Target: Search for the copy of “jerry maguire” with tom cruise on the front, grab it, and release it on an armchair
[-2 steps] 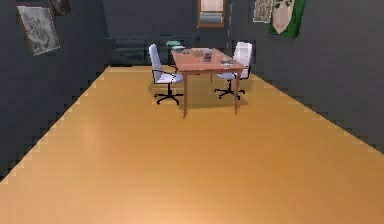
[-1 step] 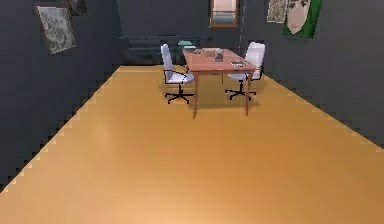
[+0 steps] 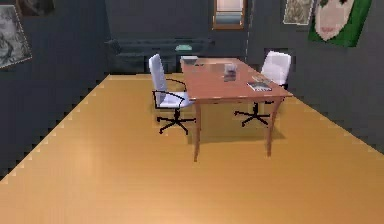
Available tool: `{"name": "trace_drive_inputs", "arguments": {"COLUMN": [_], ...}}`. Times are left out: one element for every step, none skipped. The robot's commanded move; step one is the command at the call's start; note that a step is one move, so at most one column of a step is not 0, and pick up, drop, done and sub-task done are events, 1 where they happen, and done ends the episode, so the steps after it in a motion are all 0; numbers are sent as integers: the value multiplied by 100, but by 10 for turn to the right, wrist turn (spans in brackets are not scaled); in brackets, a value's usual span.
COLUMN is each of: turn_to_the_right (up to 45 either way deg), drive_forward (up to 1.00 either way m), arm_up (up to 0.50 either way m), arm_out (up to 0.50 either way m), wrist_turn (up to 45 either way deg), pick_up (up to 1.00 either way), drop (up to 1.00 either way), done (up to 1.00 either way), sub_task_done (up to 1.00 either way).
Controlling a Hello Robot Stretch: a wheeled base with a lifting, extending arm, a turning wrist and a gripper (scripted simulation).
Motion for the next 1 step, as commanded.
{"name": "trace_drive_inputs", "arguments": {"turn_to_the_right": [0], "drive_forward": [100], "arm_up": [0], "arm_out": [0], "wrist_turn": [0], "pick_up": [0], "drop": [0], "done": [0], "sub_task_done": [0]}}
